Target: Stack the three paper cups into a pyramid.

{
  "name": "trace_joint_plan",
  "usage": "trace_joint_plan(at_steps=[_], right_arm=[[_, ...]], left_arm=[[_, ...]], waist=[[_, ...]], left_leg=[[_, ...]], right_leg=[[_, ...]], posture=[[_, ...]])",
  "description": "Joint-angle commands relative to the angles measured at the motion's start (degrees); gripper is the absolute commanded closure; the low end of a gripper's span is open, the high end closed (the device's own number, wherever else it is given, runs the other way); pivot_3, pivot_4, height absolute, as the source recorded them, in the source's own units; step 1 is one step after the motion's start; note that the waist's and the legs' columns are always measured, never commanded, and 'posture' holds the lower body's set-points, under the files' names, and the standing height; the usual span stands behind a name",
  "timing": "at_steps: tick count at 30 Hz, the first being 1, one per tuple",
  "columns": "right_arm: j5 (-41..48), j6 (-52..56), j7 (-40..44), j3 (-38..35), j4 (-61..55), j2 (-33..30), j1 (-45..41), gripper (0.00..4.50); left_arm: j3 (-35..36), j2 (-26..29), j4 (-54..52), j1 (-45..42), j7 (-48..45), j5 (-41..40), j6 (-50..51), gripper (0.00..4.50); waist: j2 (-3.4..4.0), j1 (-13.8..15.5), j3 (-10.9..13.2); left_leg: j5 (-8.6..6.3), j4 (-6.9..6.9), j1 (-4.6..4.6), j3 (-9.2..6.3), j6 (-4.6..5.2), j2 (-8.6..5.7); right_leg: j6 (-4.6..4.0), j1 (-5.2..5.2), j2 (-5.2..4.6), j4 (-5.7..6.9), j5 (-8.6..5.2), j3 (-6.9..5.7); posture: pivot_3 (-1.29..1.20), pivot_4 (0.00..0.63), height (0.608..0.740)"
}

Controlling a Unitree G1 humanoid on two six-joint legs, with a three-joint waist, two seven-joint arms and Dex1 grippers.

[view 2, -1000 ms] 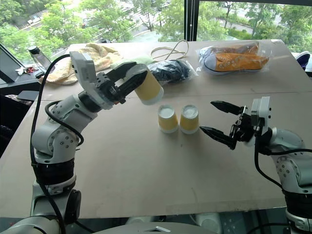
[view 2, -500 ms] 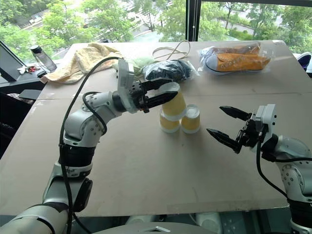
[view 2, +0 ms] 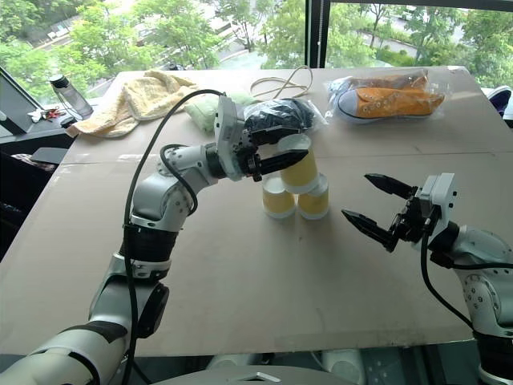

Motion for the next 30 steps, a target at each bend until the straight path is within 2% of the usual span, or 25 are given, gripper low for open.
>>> trace_joint_plan(at_steps=[1, 2, 3, 4, 5, 14, 18, 21, 25, 27, 30], right_arm=[[0.3, -1.0, -0.7, -1.6, -2.3, -0.3, -0.3, 0.0], [0.3, -0.9, -0.8, -1.6, -2.4, -0.3, -0.2, 0.0], [0.4, -0.9, -0.9, -1.6, -2.5, -0.3, -0.3, 0.0], [0.4, -0.8, -1.0, -1.5, -2.6, -0.4, -0.4, 0.0], [0.4, -0.7, -1.1, -1.6, -2.7, -0.4, -0.3, 0.0], [0.4, -0.8, -1.3, -2.0, -3.2, -0.5, 0.5, 0.0], [-2.4, -2.6, 0.0, -1.6, -1.5, -1.1, 3.4, 0.0], [-4.4, -5.0, 0.9, -0.8, 0.6, -0.2, 5.3, 0.0], [-7.0, -9.0, 2.0, 0.6, 5.4, 2.0, 6.4, 0.0], [-9.7, -12.4, 1.7, 1.3, 9.4, 3.4, 5.8, 0.0], [-10.8, -14.8, 3.5, 2.2, 15.0, 4.2, 4.8, 0.0]], left_arm=[[0.9, -0.5, 0.0, -1.7, 0.0, 0.6, -1.9, 2.11], [0.9, -0.6, 0.1, -1.7, 0.2, 0.7, -2.1, 1.08], [1.1, -0.6, 0.3, -1.7, 0.2, 0.8, -2.2, 0.79], [1.2, -0.5, 0.3, -1.7, 0.0, 0.9, -2.3, 0.27], [1.2, -0.4, 0.1, -1.7, -0.1, 1.0, -2.3, 0.13], [4.1, 2.2, -5.0, -1.5, 1.0, -1.7, 1.2, 0.13], [12.0, 4.0, -13.1, 2.7, -0.7, -12.5, 4.4, 0.13], [15.0, 8.5, -17.5, 9.8, -0.3, -13.3, 5.9, 0.13], [15.7, 15.6, -22.0, 24.8, -1.7, -12.2, 9.1, 0.13], [13.4, 18.4, -21.4, 33.4, -2.2, -6.4, 6.0, 0.13], [11.3, 18.9, -18.3, 42.5, -1.0, 1.6, -3.0, 0.13]], waist=[[0.0, 0.0, 0.0], [0.0, 0.0, 0.0], [0.0, 0.0, 0.0], [0.0, 0.0, 0.0], [0.0, 0.0, 0.0], [0.0, 0.0, 0.0], [0.01, -0.1, 0.0], [0.05, -0.9, 0.0], [0.11, -1.5, -0.1], [0.11, -1.4, -0.1], [0.16, -1.1, -0.1]], left_leg=[[0.0, 0.0, 0.0, 0.0, 0.0, 0.0], [0.0, 0.0, 0.0, 0.0, 0.0, 0.0], [0.0, 0.0, 0.0, 0.0, 0.0, 0.0], [0.0, 0.01, 0.0, 0.0, 0.0, 0.0], [0.0, 0.01, 0.0, 0.0, 0.0, 0.0], [0.0, 0.01, 0.0, 0.0, 0.0, 0.0], [0.0, 0.01, -0.02, -0.03, 0.0, 0.0], [0.0, -0.05, 0.01, -0.02, 0.0, 0.01], [0.0, -0.04, 0.13, 0.12, -0.01, 0.02], [0.01, -0.02, 0.13, 0.12, -0.01, 0.02], [0.01, -0.05, 0.21, 0.15, -0.01, 0.03]], right_leg=[[0.0, 0.0, 0.0, 0.01, 0.0, 0.0], [0.0, 0.0, 0.0, 0.01, 0.0, 0.0], [0.01, 0.0, 0.0, 0.01, 0.0, 0.0], [0.01, 0.0, 0.0, 0.01, 0.0, 0.0], [0.01, 0.0, 0.0, 0.01, 0.0, 0.01], [0.01, 0.0, 0.0, 0.02, 0.01, 0.01], [0.01, -0.01, 0.0, 0.01, 0.01, 0.02], [0.01, -0.04, 0.0, 0.0, 0.0, 0.06], [0.0, -0.03, 0.03, 0.12, 0.01, 0.22], [-0.06, -0.03, 0.08, 0.12, 0.05, 0.32], [-0.14, 0.04, 0.08, 0.1, 0.09, 0.44]], posture=[[0.0, 0.15, 0.74], [0.0, 0.15, 0.74], [0.0, 0.15, 0.74], [0.0, 0.15, 0.74], [0.0, 0.15, 0.74], [0.0, 0.15, 0.74], [0.0, 0.15, 0.74], [0.0, 0.15, 0.74], [0.0, 0.15, 0.74], [0.0, 0.15, 0.74], [0.0, 0.15, 0.74]])
